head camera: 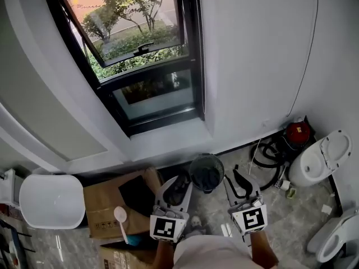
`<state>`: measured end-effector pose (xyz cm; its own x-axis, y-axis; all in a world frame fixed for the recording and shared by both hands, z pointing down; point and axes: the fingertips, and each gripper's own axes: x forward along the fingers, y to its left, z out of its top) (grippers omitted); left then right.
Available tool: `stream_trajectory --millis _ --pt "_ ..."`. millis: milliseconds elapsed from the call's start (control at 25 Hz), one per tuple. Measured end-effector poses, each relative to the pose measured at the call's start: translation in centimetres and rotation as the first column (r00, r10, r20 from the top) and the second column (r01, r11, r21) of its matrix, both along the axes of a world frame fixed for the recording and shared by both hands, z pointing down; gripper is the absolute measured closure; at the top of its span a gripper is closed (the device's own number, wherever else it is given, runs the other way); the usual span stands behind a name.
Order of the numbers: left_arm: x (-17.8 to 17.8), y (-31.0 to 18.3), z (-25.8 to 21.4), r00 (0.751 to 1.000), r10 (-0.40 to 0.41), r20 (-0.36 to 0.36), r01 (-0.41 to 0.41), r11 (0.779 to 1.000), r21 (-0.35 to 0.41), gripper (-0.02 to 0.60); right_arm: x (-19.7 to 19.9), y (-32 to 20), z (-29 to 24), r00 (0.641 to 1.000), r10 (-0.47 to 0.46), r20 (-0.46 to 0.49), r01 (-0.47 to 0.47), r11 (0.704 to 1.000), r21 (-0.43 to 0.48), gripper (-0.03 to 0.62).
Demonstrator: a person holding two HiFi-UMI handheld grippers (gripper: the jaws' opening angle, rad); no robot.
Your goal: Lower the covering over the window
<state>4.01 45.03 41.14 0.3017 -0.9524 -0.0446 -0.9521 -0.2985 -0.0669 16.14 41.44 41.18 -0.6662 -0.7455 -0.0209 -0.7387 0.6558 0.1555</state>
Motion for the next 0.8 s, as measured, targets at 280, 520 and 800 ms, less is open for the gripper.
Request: stream_trajectory --millis 280,520,800 --pt "-4.0 -5.3 0.2 0.999 0.039 -0.008 -0.039 0.999 -0.002 0.436 -4.5 -5.0 0.1 0.999 0.027 -0.025 -0.027 1.000 0.008 0.471" --pt "-6.0 -8.5 1.1 0.998 0.062 -0.012 -0.062 0.998 -0.010 0.439 -7.2 -8.4 0.3 0.998 0.034 -0.051 -0.034 0.999 0.004 0.473" --pt "-5.7 -12.9 0.9 0.998 0.056 -0.019 -0.057 0.998 -0.015 0.439 -7.6 -13.2 0.3 0.998 0.020 -0.053 -0.019 1.000 0.009 0.473"
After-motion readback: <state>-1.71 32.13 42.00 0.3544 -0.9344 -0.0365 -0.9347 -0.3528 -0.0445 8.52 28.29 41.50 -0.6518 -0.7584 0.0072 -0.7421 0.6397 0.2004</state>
